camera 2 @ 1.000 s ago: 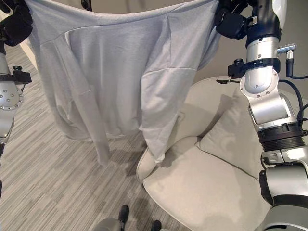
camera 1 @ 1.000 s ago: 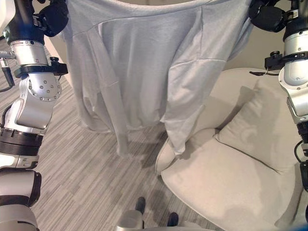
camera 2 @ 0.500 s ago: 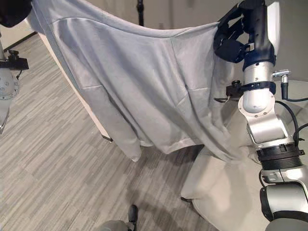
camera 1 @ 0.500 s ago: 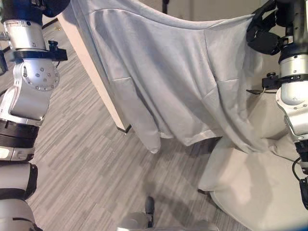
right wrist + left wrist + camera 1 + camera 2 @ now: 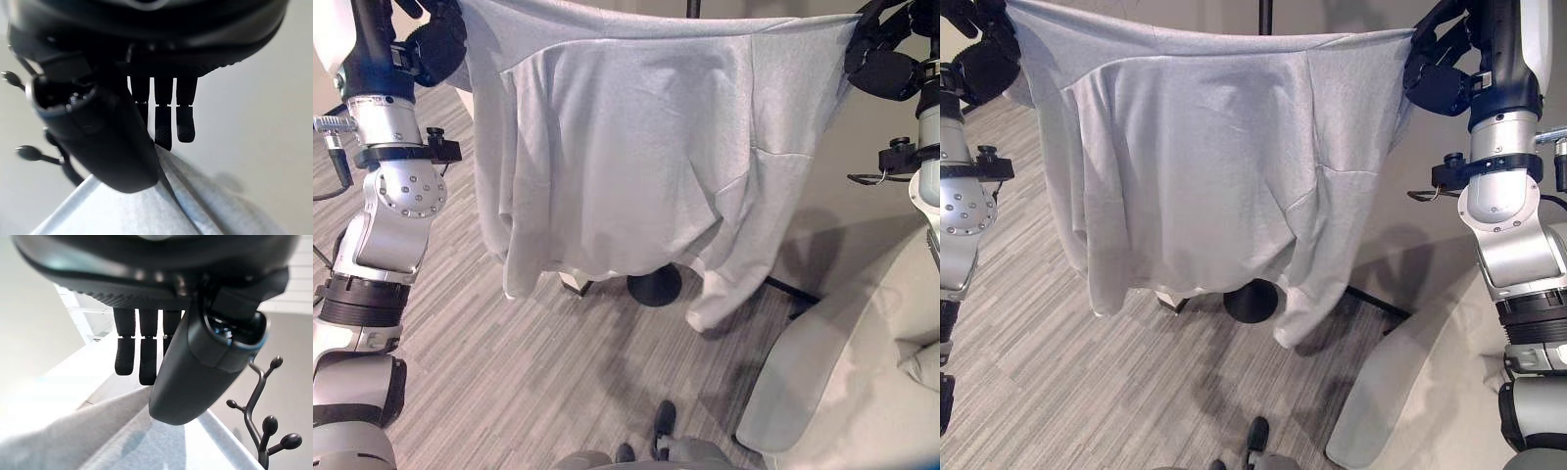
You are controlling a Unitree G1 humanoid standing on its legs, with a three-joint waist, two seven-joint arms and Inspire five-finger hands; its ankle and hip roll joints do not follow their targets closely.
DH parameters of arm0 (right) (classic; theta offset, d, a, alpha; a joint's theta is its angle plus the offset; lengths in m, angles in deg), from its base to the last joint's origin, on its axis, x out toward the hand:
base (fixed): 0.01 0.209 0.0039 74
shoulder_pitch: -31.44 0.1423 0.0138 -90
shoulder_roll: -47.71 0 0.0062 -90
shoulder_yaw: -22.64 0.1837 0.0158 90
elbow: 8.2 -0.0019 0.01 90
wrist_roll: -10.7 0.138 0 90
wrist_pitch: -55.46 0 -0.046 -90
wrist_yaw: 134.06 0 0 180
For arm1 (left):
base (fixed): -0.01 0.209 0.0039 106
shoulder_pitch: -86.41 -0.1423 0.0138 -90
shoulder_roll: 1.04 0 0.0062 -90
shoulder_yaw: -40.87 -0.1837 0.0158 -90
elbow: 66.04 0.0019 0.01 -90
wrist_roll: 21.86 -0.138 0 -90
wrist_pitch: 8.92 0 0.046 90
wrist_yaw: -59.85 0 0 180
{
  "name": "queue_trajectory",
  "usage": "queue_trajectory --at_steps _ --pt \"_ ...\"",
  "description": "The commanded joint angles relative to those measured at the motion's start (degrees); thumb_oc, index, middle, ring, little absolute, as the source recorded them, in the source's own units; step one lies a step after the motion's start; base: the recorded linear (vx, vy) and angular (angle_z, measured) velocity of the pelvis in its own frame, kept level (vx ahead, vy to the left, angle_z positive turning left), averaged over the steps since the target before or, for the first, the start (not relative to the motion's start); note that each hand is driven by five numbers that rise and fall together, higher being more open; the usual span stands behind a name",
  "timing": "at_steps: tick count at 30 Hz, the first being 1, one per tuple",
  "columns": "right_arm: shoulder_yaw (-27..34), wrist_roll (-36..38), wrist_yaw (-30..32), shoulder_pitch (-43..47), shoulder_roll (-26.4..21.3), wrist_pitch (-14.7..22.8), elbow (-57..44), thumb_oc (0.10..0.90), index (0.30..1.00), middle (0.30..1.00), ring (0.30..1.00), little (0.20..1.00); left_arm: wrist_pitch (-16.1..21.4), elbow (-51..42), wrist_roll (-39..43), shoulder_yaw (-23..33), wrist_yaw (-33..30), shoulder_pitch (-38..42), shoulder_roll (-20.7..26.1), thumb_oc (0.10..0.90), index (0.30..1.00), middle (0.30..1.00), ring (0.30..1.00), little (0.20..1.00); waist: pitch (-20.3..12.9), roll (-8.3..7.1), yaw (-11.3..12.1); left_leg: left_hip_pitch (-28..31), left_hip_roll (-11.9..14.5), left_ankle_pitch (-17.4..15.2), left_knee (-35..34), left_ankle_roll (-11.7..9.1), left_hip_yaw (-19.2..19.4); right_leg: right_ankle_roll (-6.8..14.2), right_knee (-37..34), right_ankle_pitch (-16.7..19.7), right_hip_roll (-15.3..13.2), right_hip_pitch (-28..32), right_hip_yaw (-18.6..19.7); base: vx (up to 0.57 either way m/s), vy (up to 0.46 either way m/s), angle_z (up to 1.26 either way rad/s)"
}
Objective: Hang the clothes on the sofa on the clothes rack.
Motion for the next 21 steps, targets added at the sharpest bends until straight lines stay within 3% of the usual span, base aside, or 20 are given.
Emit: queue_trajectory --at_steps 1,4,6,7,8,11,12,15,21 --pt "3.21 -0.71 2.0 7.88 -3.16 3.42 0.18 0.4 0.3 0.3 0.3 0.3 1.91 0.53 0.27 3.16 -1.92 6.36 1.26 0.4 0.3 0.3 0.3 0.3 -6.32 -2.45 -0.19 1.89 3.73 -1.05 8.12 -2.62 -1.11 12.86 0.17 -4.85 -3.28 4.49 -0.76 0.04 -0.164 -0.21" --pt "2.23 -0.44 1.75 9.46 -3.81 3.6 -0.57 0.4 0.3 0.3 0.3 0.3 2.22 -0.08 1.0 3.16 -1.56 6.35 1.32 0.4 0.3 0.3 0.3 0.3 -4.19 -3.53 0.97 -3.58 2.82 1.61 19.75 -3.12 -4.48 11.52 0.17 -5.45 -3.33 6.05 0.44 0.01 -0.13 -0.07" --pt "1.84 0.14 1.66 9.9 -3.93 3.63 -0.16 0.4 0.3 0.3 0.3 0.3 2.28 0.36 1.52 2.9 -1.69 6.51 1.38 0.4 0.3 0.3 0.3 0.3 -3.3 -3.81 1.08 -8.2 1.93 1.32 21.36 -2.51 -6.27 11.17 0.17 -5.85 -3.24 6.62 0.49 0.01 -0.048 -0.12" --pt "1.8 0.23 1.6 10.04 -3.84 3.68 -0.47 0.4 0.3 0.3 0.3 0.3 2.11 0.33 1.31 2.83 -1.69 6.27 1.57 0.4 0.3 0.3 0.3 0.3 -3.18 -3.97 1.21 -9.45 1.02 -0.29 18.62 -1.73 -6.92 11.25 0.17 -5.7 -3.26 6.56 0.77 0.07 0.014 -0.03" --pt "1.62 0.08 1.67 10.13 -3.56 3.76 -0.56 0.4 0.3 0.3 0.3 0.3 1.93 0.13 1.06 2.87 -1.8 6.08 1.78 0.4 0.3 0.3 0.3 0.3 -3.47 -3.98 1.49 -8.79 0.28 0.08 15.39 -1.28 -7.36 11.44 0.17 -5.7 -3.24 6.48 1.28 0.1 0.042 0.06" --pt "-0.54 -0.91 2.8 12.94 -3.29 3.48 1.45 0.4 0.3 0.3 0.3 0.3 1.43 -0.9 0.87 2.93 -2.89 6.22 3.75 0.4 0.3 0.3 0.3 0.3 -3.49 -3.17 3.72 -11.93 -2.23 6.72 2.96 -1.38 -10.38 11.38 0.17 -6.65 -1.35 7.09 3.58 0.13 0.045 -0.23" --pt "-0.93 -1.0 2.83 13.04 -2.77 3.36 1.77 0.4 0.3 0.3 0.3 0.3 1.41 -1.44 0.71 3.48 -3.0 5.87 3.61 0.4 0.3 0.3 0.3 0.3 -4.16 -2.47 3.84 -10.12 -1.59 7.85 -0.46 -1.41 -10.4 11.59 0.17 -7.14 -0.63 7.09 4.11 0.18 0.078 -0.53" --pt "-0.1 -1.72 3.24 11.81 -1.71 3.17 1.72 0.4 0.3 0.3 0.3 0.3 1.94 -3.37 0.17 4.16 -2.68 4.26 2.77 0.4 0.3 0.3 0.3 0.3 -6.37 -1.26 3.35 -6.46 -1.28 7.74 -2.08 -1.73 -11.09 11.76 0.17 -7.66 -0.53 8.0 4.62 0.19 0.107 -0.58" --pt "-0.8 -2.84 4.04 12.71 -2.88 2.22 3.53 0.4 0.3 0.3 0.3 0.3 3.07 -5.03 1.12 2.87 -2.17 5.46 2.1 0.4 0.3 0.3 0.3 0.3 -8.98 -1.2 2.6 -2.74 -1.23 5.45 -2.08 -1.4 -8.01 12.64 0.17 -7.77 -2.82 9.43 4.77 0.13 0.095 -0.15"
